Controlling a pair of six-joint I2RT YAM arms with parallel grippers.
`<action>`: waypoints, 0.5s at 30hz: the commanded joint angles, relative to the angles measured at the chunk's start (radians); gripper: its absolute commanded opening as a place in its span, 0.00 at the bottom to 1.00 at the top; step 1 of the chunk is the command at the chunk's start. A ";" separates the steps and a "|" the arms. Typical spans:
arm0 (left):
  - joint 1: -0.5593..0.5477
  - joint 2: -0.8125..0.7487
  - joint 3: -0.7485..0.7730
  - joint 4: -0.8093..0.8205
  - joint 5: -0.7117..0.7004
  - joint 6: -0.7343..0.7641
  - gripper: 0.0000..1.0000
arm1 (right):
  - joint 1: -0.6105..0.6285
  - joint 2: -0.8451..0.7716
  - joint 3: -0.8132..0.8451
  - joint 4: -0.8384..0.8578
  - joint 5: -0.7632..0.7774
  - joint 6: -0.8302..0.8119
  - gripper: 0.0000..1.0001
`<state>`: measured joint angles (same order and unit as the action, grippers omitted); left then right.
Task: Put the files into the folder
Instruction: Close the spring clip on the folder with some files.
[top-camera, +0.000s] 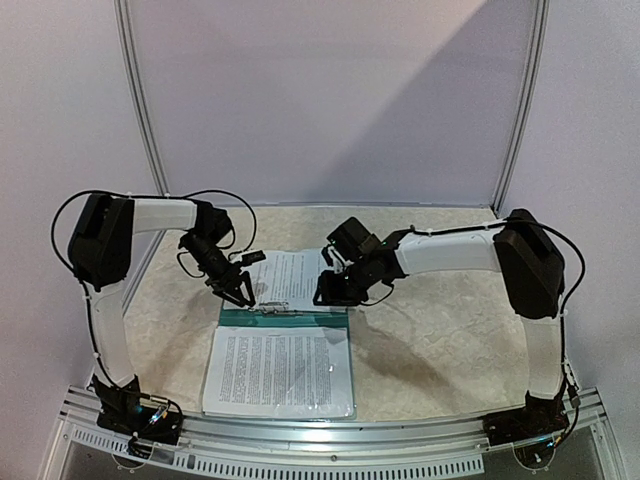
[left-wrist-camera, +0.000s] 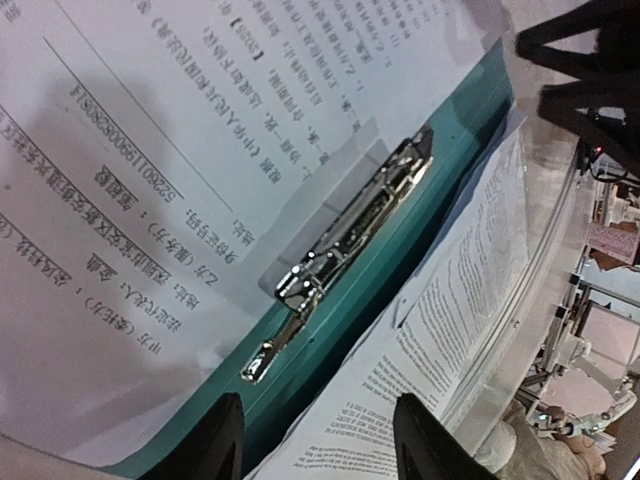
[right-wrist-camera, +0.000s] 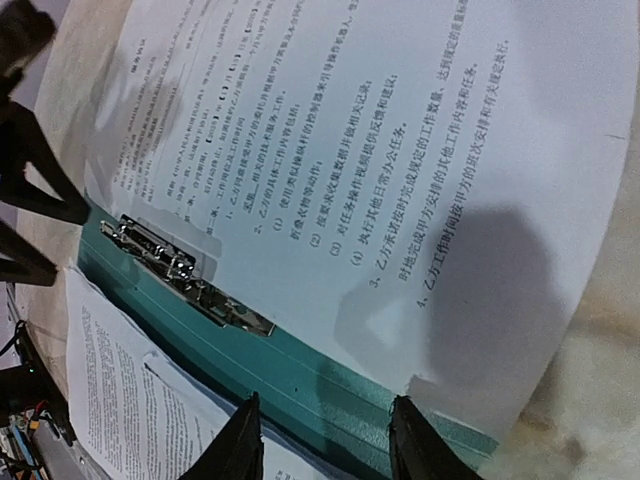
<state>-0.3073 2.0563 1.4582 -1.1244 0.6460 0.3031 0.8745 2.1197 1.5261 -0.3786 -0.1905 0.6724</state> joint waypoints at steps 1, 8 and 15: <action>-0.017 0.053 0.022 -0.017 0.062 -0.088 0.53 | -0.002 -0.121 -0.042 0.015 0.071 0.002 0.44; -0.046 0.064 0.031 -0.011 0.027 -0.101 0.51 | -0.002 -0.137 -0.046 0.001 0.092 -0.019 0.44; -0.047 0.079 0.046 0.004 0.008 -0.103 0.49 | -0.003 -0.133 -0.035 0.000 0.094 -0.026 0.44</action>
<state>-0.3473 2.1227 1.4750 -1.1336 0.6655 0.2070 0.8745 2.0003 1.4910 -0.3740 -0.1154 0.6640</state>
